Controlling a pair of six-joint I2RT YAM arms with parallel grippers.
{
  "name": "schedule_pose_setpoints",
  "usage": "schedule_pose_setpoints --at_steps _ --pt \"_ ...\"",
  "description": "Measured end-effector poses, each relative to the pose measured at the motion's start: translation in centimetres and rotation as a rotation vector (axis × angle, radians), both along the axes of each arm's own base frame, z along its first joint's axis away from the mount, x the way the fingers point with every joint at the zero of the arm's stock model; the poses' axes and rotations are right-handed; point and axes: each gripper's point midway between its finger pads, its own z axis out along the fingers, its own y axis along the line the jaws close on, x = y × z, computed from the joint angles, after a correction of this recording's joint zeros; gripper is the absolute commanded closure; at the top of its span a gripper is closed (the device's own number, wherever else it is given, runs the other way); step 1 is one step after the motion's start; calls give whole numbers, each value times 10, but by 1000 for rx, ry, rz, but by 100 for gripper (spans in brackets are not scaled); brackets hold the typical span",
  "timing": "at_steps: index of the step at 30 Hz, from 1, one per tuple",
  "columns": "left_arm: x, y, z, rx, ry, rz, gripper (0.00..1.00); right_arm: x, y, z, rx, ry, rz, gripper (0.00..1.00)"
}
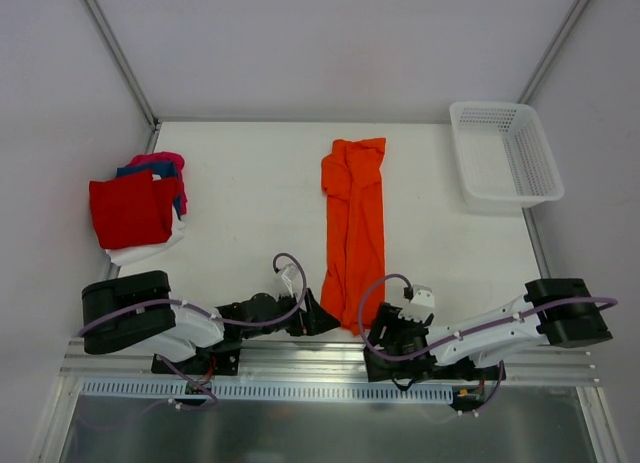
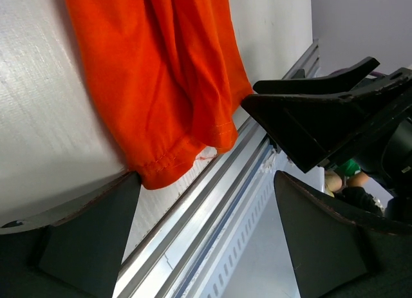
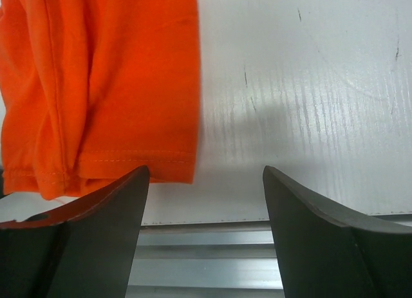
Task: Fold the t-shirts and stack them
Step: Fold the tshirt
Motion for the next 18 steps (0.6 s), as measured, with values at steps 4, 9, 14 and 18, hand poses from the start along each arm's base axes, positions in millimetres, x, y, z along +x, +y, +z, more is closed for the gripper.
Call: schedule_pose_setpoints --at_steps 4,9,14,18 --pt "0 -4 0 -16 2 -6 14 4 -2 -4 16 -20 -11 25" --pt "0 -7 0 -29 1 -11 15 13 -4 -3 42 -82 -18 25" --pt "0 -8 -1 -31 1 -13 15 13 -3 -1 66 -79 -20 25" --pt "0 -8 0 -31 0 -13 16 13 0 4 88 -78 -15 25"
